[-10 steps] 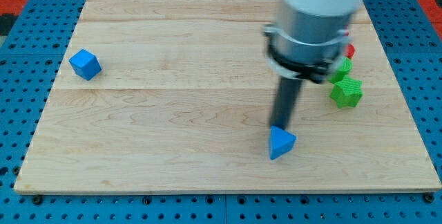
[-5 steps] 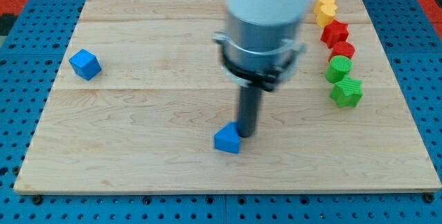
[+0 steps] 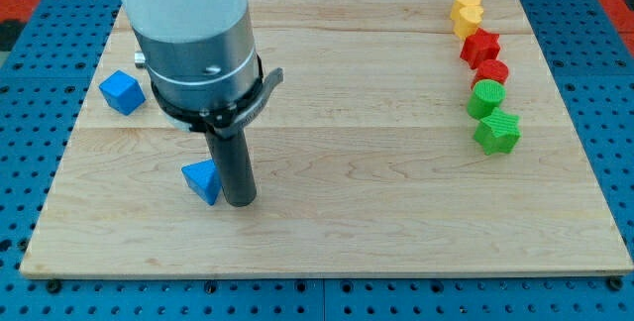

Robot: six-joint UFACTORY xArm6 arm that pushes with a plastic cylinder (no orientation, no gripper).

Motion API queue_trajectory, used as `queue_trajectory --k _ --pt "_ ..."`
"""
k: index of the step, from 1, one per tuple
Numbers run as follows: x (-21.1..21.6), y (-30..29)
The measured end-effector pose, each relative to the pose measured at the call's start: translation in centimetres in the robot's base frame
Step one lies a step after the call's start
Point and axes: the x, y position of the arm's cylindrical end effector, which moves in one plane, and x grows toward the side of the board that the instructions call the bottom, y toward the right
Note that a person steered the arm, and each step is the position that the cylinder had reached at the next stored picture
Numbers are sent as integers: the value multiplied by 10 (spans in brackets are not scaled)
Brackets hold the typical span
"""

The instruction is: Place the blue blocks vertically at each other at the center left

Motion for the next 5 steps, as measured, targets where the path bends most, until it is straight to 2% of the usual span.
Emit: queue_trajectory --k 2,3,4,5 --pt "-9 -123" --pt "-37 -116" --pt "-24 -116" --pt "10 -96"
